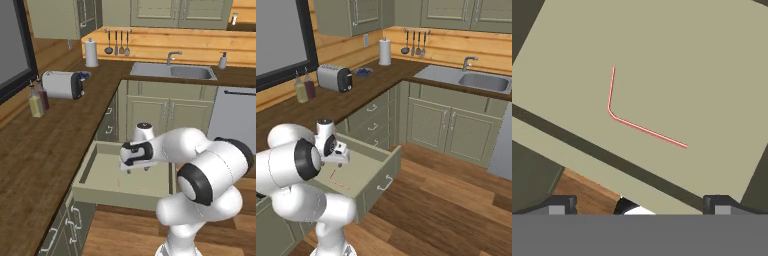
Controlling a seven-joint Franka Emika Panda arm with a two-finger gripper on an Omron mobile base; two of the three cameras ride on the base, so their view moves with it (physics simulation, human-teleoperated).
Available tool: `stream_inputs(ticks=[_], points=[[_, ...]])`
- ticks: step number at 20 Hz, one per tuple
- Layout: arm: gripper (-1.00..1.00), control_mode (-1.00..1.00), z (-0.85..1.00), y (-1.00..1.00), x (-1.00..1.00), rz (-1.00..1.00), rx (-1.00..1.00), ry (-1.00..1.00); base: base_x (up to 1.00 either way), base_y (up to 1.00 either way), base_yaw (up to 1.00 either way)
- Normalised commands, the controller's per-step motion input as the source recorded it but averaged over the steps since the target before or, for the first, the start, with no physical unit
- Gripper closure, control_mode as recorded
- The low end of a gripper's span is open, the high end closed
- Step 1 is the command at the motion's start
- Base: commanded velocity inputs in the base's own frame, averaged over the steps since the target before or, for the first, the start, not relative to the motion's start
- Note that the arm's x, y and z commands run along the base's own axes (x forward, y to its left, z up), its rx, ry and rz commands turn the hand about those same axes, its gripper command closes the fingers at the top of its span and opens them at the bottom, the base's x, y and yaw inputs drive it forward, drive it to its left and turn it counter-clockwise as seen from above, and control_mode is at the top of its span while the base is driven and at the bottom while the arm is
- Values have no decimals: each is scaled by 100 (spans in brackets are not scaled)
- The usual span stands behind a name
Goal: Take a straw from the drawer in front and place it inside the glass cup on the dining counter.
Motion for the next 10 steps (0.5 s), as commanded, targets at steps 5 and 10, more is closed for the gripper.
stream_inputs(ticks=[5,10], points=[[-100,-100,-23,32,13,0,1,0,0,0,0],[-100,-100,-31,48,13,0,-2,0,0,0,0]])
